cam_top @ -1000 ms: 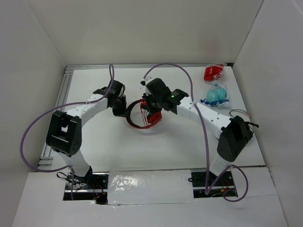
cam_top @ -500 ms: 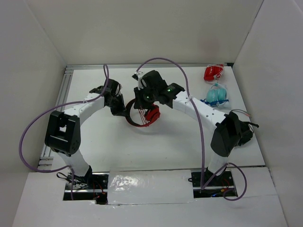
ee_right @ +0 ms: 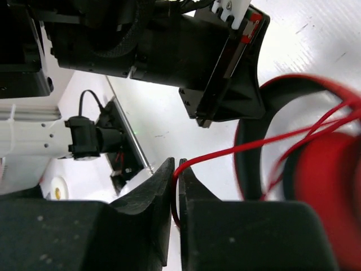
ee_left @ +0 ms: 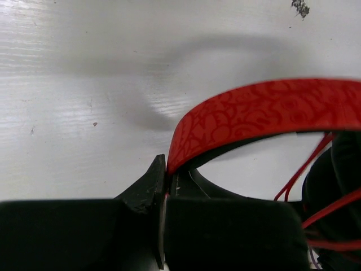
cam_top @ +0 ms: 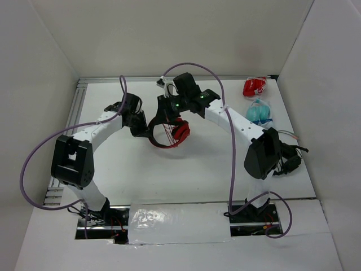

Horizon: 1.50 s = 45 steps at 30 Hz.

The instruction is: Wrap the headphones

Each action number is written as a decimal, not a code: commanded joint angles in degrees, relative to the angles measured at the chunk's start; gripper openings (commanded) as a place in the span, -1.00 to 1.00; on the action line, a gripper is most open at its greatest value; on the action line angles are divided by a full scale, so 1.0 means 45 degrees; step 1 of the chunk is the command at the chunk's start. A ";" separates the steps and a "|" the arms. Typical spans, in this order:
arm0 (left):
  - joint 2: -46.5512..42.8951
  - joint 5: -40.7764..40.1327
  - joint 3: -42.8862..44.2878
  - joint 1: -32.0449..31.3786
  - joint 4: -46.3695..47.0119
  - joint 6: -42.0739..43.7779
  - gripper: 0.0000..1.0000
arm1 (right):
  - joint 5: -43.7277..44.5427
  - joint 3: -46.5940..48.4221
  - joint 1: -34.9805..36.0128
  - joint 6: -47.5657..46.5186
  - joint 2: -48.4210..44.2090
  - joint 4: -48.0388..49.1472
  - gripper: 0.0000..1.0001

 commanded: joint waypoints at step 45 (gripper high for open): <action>0.1662 0.2364 0.2275 -0.2053 0.1543 -0.3893 -1.00 | 1.0938 -1.1669 0.0749 0.4620 -0.6271 0.1966 -0.93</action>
